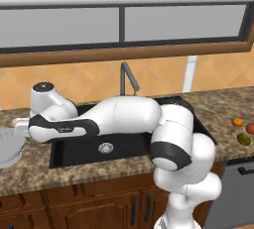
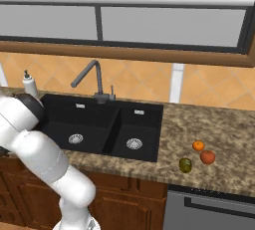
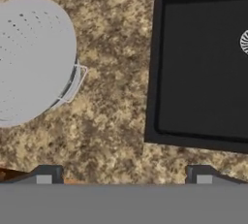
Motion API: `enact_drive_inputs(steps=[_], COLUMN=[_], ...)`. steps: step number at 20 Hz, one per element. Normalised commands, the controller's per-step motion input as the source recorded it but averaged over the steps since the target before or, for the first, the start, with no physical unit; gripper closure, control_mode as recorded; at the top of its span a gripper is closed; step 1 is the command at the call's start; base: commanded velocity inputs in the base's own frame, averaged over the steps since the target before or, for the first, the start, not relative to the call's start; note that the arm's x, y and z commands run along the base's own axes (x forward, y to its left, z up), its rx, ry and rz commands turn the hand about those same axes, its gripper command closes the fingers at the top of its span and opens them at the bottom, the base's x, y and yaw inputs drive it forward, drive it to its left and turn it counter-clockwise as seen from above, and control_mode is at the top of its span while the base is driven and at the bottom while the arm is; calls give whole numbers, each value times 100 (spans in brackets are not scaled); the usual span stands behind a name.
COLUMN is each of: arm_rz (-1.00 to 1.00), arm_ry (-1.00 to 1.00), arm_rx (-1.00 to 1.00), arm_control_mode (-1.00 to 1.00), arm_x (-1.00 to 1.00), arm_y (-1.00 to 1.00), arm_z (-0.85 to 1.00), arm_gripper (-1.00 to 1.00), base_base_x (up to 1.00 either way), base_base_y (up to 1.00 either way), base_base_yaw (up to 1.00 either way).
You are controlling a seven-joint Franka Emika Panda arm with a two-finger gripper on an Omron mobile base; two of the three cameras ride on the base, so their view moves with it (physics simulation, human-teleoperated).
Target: Put the colander in the sink, put the tangerine, orange, kiwi in the colander, and turn on the sink faucet and pour water over the colander.
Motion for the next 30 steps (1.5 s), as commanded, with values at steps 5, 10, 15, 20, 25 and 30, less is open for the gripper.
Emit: enact_drive_inputs(steps=[5, 10, 15, 20, 25, 30], arm_rz=[-3, -7, -10, -10, -8, -9], arm_ry=[7, 6, 5, 0, 0, 0], arm_rx=[0, 0, -2, -7, -4, -2], arm_control_mode=[-100, -100, -100, -100, -100, -100], arm_x=[15, 16, 3, 4, 22, 29], arm_y=[53, 43, 19, 17, 24, 24], arm_z=[-23, -13, -14, -23, -21, -22], arm_gripper=[-100, -100, -100, -100, -100, -100], base_base_x=[0, 0, 0, 0, 0, 0], base_base_y=[0, 0, 0, 0, 0, 0], base_base_yaw=[0, 0, 0, 0, 0, 0])
